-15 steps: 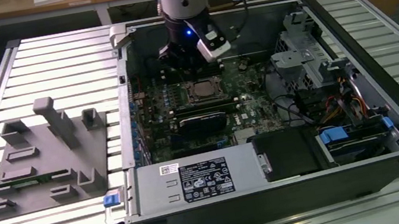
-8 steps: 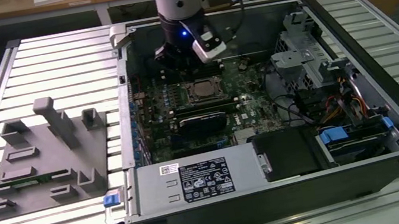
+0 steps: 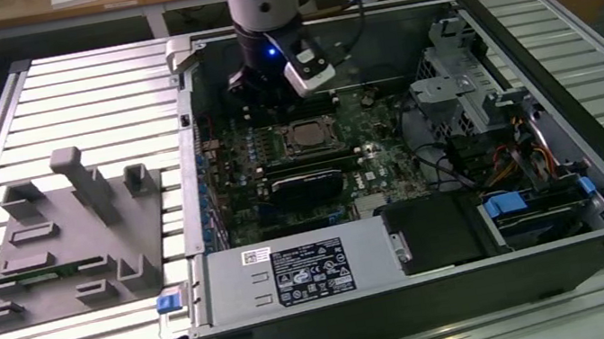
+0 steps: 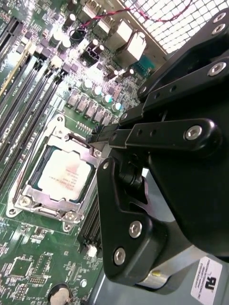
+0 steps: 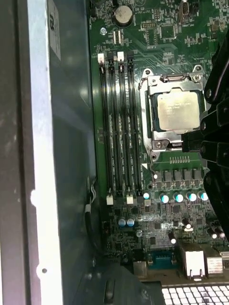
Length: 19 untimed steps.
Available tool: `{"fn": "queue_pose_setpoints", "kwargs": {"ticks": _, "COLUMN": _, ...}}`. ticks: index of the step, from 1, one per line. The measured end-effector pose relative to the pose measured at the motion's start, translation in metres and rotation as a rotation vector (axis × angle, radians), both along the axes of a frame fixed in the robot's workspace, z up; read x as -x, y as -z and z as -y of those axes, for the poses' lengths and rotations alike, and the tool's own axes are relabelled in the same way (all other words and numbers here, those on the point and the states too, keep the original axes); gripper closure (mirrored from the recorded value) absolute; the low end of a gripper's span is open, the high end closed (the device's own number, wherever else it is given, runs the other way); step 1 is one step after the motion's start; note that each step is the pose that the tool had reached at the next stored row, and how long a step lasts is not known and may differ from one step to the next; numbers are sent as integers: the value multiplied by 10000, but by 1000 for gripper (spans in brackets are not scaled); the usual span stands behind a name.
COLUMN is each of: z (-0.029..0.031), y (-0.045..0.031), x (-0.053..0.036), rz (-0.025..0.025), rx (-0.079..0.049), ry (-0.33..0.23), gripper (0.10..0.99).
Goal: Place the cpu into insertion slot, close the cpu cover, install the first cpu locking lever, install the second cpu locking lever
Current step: 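Install the first cpu locking lever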
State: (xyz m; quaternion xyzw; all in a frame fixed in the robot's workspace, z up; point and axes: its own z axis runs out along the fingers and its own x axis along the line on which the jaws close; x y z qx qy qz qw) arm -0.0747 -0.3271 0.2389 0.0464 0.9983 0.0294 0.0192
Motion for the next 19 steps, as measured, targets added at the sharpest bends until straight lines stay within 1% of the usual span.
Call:
{"fn": "queue_pose_setpoints", "kwargs": {"ticks": 7, "z": 0, "y": 0, "x": 71, "rz": 0, "rx": 0, "ry": 0, "gripper": 980}}
{"fn": "queue_pose_setpoints", "kwargs": {"ticks": 8, "z": 0, "y": 0, "x": 121, "rz": 0, "rx": 0, "ry": 0, "gripper": 980}}
{"fn": "queue_pose_setpoints", "kwargs": {"ticks": 9, "z": 0, "y": 0, "x": 147, "rz": 0, "rx": 0, "ry": 0, "gripper": 980}}
{"fn": "queue_pose_setpoints", "kwargs": {"ticks": 16, "z": 0, "y": 1, "x": 244, "rz": 0, "rx": -1, "ry": 0, "gripper": 980}}
{"fn": "queue_pose_setpoints", "kwargs": {"ticks": 19, "z": 0, "y": 1, "x": 276, "rz": 0, "rx": -33, "ry": 0, "gripper": 980}}
